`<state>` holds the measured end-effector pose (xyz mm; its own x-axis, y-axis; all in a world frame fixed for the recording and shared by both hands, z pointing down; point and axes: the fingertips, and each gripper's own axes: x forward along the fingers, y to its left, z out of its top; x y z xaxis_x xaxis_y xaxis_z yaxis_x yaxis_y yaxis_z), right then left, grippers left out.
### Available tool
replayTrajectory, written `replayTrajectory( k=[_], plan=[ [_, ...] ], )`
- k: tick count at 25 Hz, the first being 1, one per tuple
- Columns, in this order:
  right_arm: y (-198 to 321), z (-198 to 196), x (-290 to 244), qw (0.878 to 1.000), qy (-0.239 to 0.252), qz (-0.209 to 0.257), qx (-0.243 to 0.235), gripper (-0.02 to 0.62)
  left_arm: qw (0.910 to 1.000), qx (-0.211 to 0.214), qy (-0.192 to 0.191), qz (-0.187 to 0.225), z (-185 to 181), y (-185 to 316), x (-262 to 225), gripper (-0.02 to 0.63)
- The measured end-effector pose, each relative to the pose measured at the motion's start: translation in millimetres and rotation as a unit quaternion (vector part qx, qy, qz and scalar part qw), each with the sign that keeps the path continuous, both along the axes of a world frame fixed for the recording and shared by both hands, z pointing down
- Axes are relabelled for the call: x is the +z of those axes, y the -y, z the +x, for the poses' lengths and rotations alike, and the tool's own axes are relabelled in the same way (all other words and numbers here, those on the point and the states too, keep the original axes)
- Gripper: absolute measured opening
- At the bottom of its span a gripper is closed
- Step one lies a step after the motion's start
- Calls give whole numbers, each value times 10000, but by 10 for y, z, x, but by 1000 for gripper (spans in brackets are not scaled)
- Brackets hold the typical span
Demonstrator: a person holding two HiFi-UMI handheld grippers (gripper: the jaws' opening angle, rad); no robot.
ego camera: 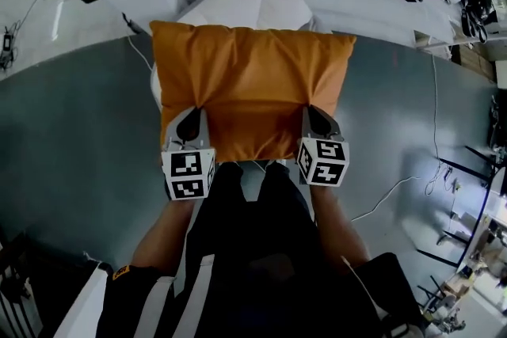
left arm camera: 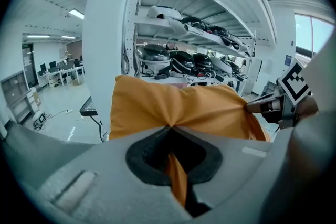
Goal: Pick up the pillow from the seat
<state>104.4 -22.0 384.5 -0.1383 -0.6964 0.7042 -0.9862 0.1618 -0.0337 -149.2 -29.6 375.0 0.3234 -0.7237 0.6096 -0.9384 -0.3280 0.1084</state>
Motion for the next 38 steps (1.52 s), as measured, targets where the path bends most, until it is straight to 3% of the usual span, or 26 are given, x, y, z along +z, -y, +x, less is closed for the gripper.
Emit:
replayTrajectory(
  k=[9, 17, 26, 32, 38],
  plan=[
    [-455, 98, -601, 9989, 63, 249, -386, 8, 9995, -145, -58, 290, 99, -425, -652, 5],
    [-718, 575, -1011, 9945, 239, 587, -833, 8, 9974, -591, -40, 403, 568, -971, -1039, 5],
    [-918, 969, -1428, 9855, 447, 946, -1334, 9, 9911, -1026, 117, 837, 986, -1370, -1531, 5],
    [-1164, 1201, -1522, 9858, 514, 1086, -1170, 9, 9924, -894, 93, 843, 1222, -1692, -1533, 6],
    [-1428, 1098, -1693, 9869, 515, 1182, -969, 9, 9932, -757, 36, 881, 1095, -1897, -1627, 6]
  ],
)
